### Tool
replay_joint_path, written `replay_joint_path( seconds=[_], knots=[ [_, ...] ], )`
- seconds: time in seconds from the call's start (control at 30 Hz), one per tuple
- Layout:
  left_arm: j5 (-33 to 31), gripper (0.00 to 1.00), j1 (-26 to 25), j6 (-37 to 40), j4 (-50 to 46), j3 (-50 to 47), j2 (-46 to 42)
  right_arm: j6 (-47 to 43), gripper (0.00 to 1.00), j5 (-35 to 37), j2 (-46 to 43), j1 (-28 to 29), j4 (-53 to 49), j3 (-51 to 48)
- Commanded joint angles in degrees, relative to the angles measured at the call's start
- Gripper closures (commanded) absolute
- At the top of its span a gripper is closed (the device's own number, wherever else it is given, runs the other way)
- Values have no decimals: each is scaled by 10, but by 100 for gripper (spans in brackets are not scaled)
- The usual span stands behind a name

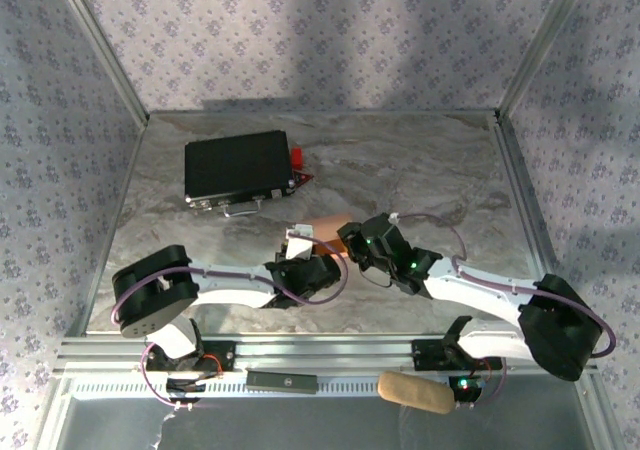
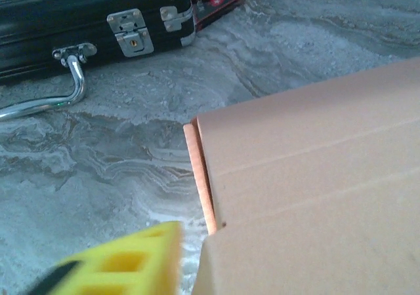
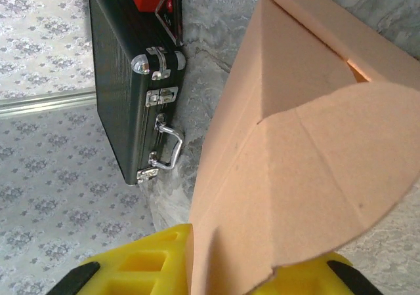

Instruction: Fold the paper box

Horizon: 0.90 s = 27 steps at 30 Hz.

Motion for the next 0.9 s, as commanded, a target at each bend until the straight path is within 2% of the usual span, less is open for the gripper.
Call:
replay_joint_path(
  seconds=[0.0, 0.1, 0.27, 0.4, 0.5, 0.63, 0.73, 0.87],
  knots=[
    [-3, 49, -20, -39, -90, 25, -23, 7, 80, 1, 2, -3, -8, 6],
    [0, 43, -48, -62, -148, 31, -69, 2, 86, -3, 7, -9, -5, -4],
    [87, 41, -60, -135, -257, 33, -165, -3, 91, -12, 11, -14, -1, -16],
    [149, 40, -55, -165, -295, 28, -263, -10, 91, -14, 14, -16, -15, -18],
    [221, 39, -1, -156, -312, 36, -312, -13, 91, -19, 19, -18, -17, -21],
    [299, 39, 80, -116, -275, 27, -339, -16, 91, -24, 30, -19, -13, -31],
    [361, 41, 132, -97, -241, 19, -324, -23, 91, -28, 40, -22, -12, -34],
    [426, 41, 168, -85, -178, 10, -274, -25, 91, -40, 56, -26, -7, -39]
  ],
)
